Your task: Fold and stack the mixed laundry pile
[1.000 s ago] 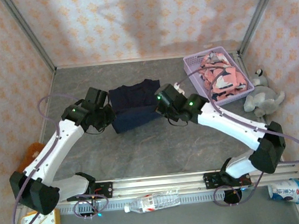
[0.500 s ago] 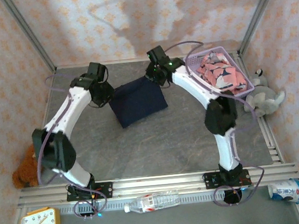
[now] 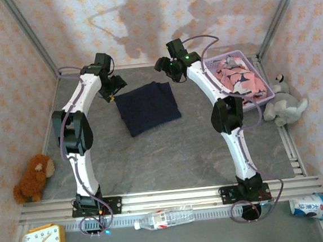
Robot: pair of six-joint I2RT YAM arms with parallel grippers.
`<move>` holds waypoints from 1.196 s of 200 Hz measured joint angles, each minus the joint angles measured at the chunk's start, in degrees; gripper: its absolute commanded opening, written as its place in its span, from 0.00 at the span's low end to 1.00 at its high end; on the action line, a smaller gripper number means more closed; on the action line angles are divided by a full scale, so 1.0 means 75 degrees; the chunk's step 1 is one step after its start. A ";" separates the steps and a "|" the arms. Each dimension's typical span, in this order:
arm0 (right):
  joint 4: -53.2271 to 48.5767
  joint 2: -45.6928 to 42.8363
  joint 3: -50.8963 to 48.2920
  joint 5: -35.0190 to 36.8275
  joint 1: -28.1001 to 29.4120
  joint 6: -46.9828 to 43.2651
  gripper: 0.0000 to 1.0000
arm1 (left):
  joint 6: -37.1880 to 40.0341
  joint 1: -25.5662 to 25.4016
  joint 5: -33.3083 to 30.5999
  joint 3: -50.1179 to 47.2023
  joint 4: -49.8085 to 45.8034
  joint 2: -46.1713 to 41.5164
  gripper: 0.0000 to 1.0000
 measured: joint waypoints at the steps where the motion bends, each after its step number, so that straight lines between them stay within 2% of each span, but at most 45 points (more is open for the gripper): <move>1: 0.0000 -0.0015 -0.0026 -0.0003 0.0000 -0.0003 0.75 | 0.0012 -0.0003 0.0003 -0.0029 0.0006 -0.0026 0.69; 34: -0.0038 -0.0653 -0.1478 0.0003 0.0041 -0.0425 0.66 | 0.0082 -0.0344 0.0323 -0.1352 0.0280 -0.1189 0.59; 49: -0.0003 -0.0778 -0.2168 0.0000 0.0041 -0.0495 0.57 | 0.0087 -0.0635 0.0405 -0.1874 0.0484 -0.1472 0.52; 91: 0.0169 -0.0784 -0.3611 0.0000 0.0064 -0.0560 0.35 | -0.0070 -0.1486 0.0557 -0.2978 0.0927 -0.1416 0.42; 128: 0.0557 -0.0857 -0.4438 0.0125 0.0254 -0.0463 0.25 | -0.0163 -0.1702 0.0548 -0.3625 0.1204 -0.1139 0.41; 179: 0.1227 -0.2049 -0.6373 0.0312 0.0921 -0.0061 0.23 | -0.0149 -0.1702 0.0513 -0.4765 0.1571 -0.1052 0.40; 198: 0.1399 -0.2649 -0.7271 0.0405 0.1390 0.0219 0.23 | -0.0111 -0.1696 0.0458 -0.5286 0.1679 -0.1492 0.40; 239: 0.1518 -0.3914 -0.8786 0.0402 0.2375 0.0968 0.39 | 0.0140 -0.1702 0.0256 -0.6187 0.1451 -0.2573 0.42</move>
